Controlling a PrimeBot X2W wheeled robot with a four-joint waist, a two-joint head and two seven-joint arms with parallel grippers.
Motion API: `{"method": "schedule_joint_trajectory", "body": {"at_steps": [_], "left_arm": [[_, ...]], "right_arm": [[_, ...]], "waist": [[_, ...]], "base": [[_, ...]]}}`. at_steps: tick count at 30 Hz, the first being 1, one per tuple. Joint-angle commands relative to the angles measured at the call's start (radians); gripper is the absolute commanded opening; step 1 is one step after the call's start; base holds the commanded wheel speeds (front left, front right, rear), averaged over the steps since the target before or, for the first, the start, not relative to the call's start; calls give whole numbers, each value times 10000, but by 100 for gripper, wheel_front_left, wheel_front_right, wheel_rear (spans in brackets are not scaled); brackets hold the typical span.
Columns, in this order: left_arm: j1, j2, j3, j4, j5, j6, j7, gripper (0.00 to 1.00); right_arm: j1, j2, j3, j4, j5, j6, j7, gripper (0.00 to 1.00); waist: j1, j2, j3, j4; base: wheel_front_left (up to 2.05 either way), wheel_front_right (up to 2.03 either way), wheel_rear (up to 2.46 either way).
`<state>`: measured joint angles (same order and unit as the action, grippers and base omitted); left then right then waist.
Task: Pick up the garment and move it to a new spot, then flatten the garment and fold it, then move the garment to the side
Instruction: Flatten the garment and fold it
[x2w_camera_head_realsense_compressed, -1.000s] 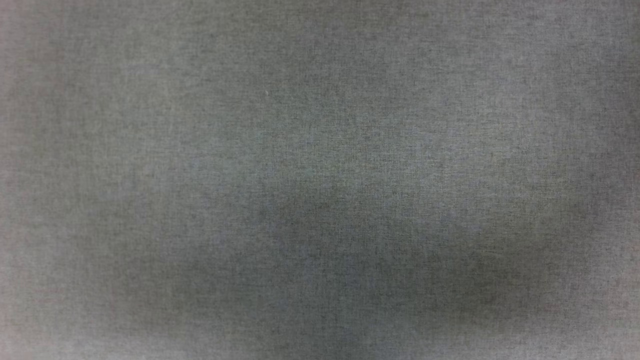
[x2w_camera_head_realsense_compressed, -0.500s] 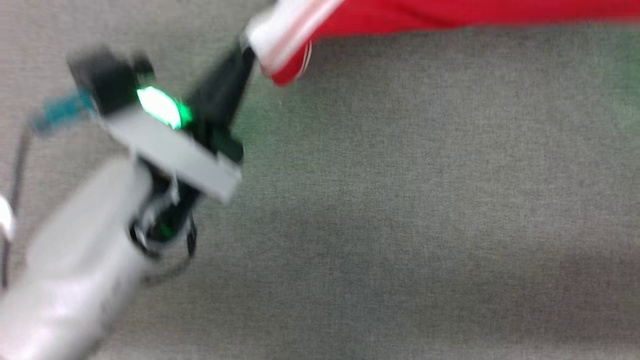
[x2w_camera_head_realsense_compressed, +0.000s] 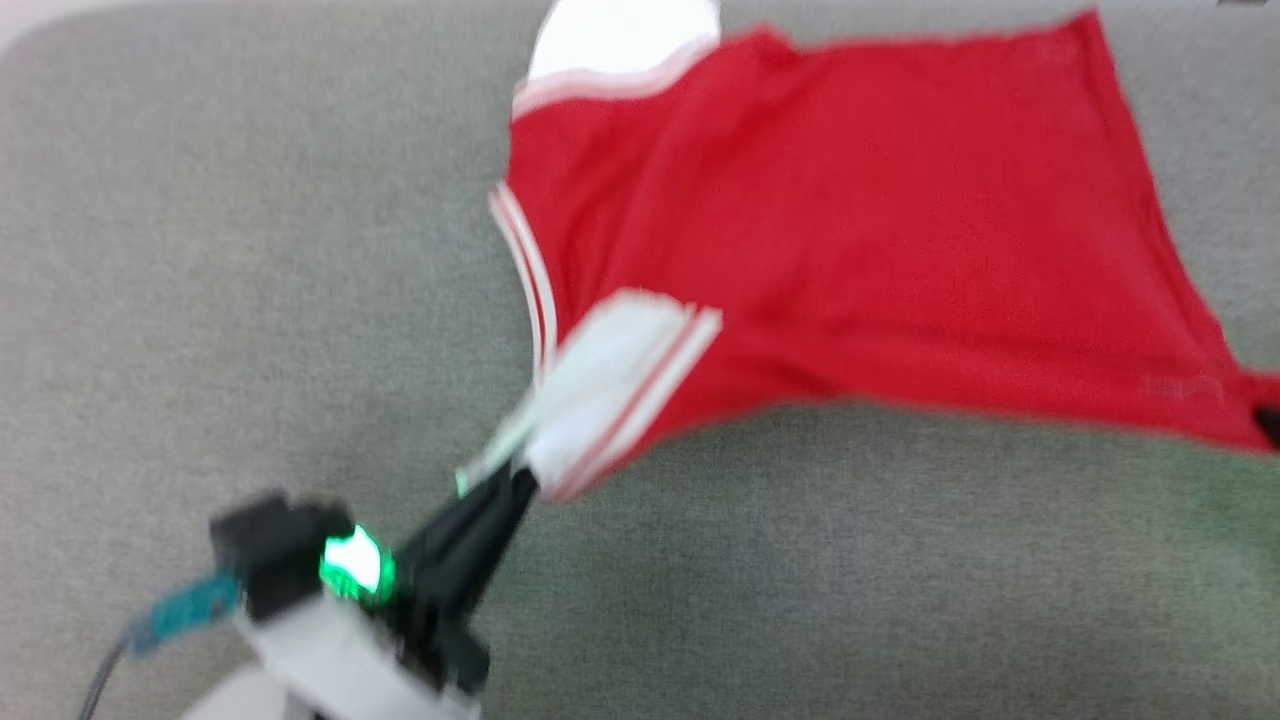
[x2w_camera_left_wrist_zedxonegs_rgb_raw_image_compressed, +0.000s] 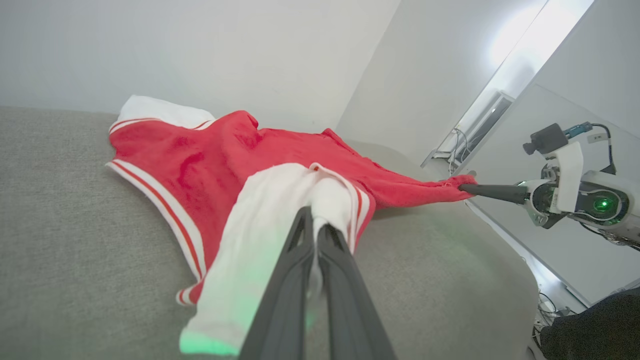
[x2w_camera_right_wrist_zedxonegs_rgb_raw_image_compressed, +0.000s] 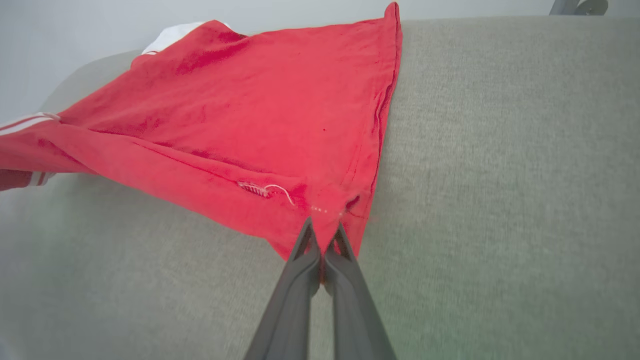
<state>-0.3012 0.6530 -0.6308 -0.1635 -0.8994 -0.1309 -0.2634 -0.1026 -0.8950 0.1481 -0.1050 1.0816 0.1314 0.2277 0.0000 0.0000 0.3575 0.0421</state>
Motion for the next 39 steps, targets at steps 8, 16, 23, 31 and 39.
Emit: {"method": "schedule_joint_trajectory", "body": {"at_steps": [8, 16, 23, 31, 39], "left_arm": [[2354, 747, 585, -1551, 196, 87, -10, 0], [1383, 748, 523, -1489, -11, -1, 252, 0], [-1277, 475, -654, -204, -699, -6, 464, 0], [-3064, 123, -1696, 1637, -1331, 0, 83, 0], [-3730, 1, -2602, 3234, -1420, -2, -17, 0]], "right_arm": [[3231, 762, -2333, -2174, -522, -15, 1180, 0], [2906, 1824, -3311, -3136, -855, -15, 2418, 0], [76, 2064, -2206, -1340, -987, -15, 3182, 0], [-1749, 2277, -1254, 679, -1391, -14, 2921, 0], [-2309, 2383, -464, 1497, -1368, -14, 2298, 0]], "waist": [[0, 0, -841, -14], [0, 0, -646, 37], [0, 0, -73, -12], [0, 0, 639, -21], [0, 0, 1060, -165]], "base": [[0, 0, 0], [0, 0, 0], [0, 0, 0], [0, 0, 0], [0, 0, 0]]}}
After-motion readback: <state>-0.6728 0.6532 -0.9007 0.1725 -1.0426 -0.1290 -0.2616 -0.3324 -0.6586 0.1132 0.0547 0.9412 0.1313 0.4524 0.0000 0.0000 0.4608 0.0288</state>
